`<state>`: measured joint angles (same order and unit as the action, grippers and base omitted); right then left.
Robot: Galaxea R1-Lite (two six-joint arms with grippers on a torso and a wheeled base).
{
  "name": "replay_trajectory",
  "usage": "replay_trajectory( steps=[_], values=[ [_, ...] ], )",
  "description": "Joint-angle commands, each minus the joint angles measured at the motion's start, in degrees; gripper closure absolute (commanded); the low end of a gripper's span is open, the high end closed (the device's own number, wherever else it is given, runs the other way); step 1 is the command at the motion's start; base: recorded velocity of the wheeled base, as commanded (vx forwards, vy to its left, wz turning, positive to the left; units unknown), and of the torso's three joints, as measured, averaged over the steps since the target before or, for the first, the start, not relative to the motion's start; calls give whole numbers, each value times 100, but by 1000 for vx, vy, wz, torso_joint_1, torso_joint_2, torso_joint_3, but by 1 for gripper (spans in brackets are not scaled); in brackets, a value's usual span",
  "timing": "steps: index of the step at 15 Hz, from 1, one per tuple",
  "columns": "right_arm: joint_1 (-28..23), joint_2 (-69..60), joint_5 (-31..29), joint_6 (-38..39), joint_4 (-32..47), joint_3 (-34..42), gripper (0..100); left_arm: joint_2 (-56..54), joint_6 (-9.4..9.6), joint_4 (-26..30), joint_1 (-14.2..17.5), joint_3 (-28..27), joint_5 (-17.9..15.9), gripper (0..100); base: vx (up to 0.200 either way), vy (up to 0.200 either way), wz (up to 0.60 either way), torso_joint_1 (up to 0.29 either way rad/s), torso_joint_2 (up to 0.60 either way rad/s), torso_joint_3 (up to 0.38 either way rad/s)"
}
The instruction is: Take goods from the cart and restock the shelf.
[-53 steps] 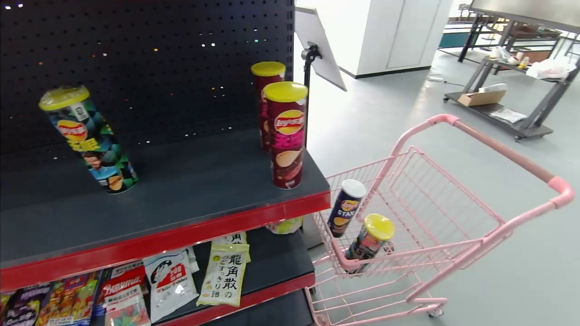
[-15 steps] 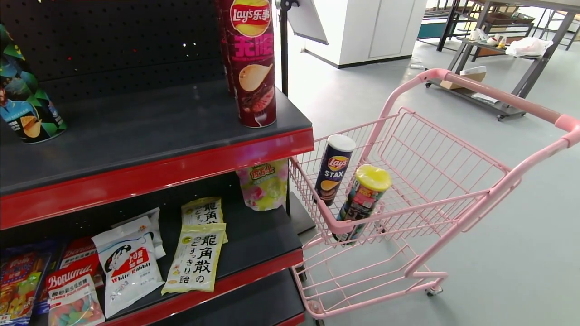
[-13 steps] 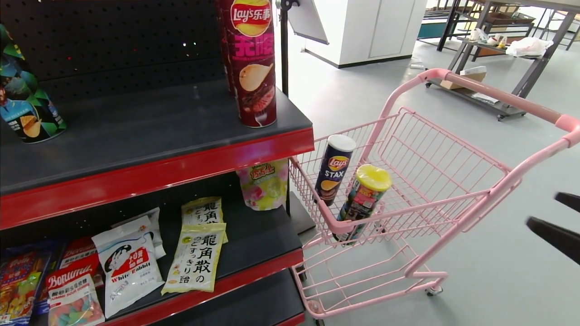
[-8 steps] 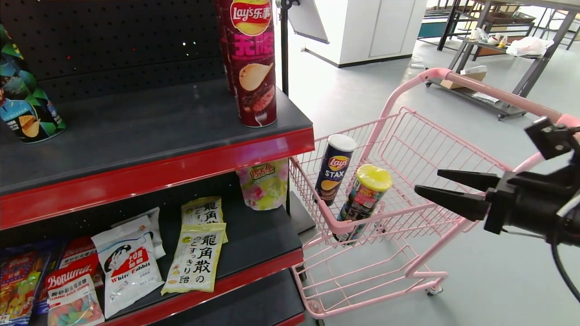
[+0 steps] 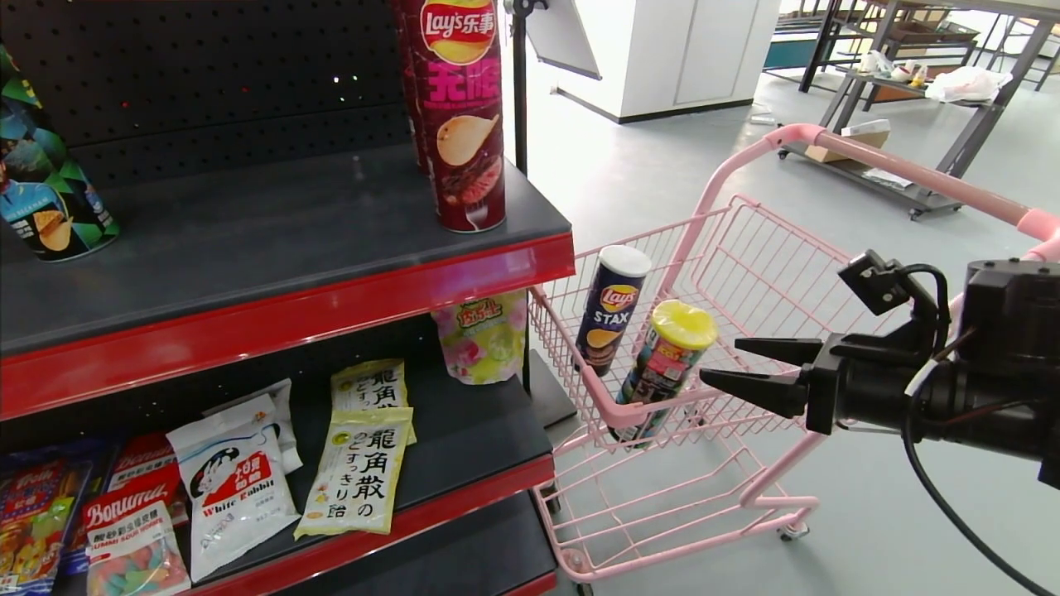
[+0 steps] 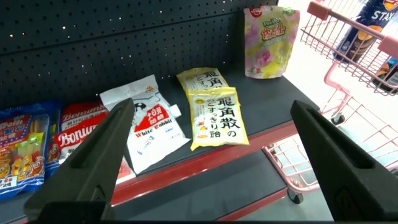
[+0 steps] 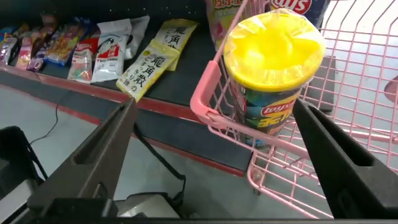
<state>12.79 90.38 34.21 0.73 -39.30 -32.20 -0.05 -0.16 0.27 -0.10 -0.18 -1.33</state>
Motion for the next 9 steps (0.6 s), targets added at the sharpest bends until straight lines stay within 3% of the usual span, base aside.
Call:
replay_trajectory(
  steps=[1,9],
  values=[
    [-4,437,60,-117,-209,3,0,5,-2,0,1,1,1,0,0,0,0,0,0,0],
    [-75,1395,25,-565,-1009,-147,0,5,-2,0,1,1,1,0,0,0,0,0,0,0]
  ],
)
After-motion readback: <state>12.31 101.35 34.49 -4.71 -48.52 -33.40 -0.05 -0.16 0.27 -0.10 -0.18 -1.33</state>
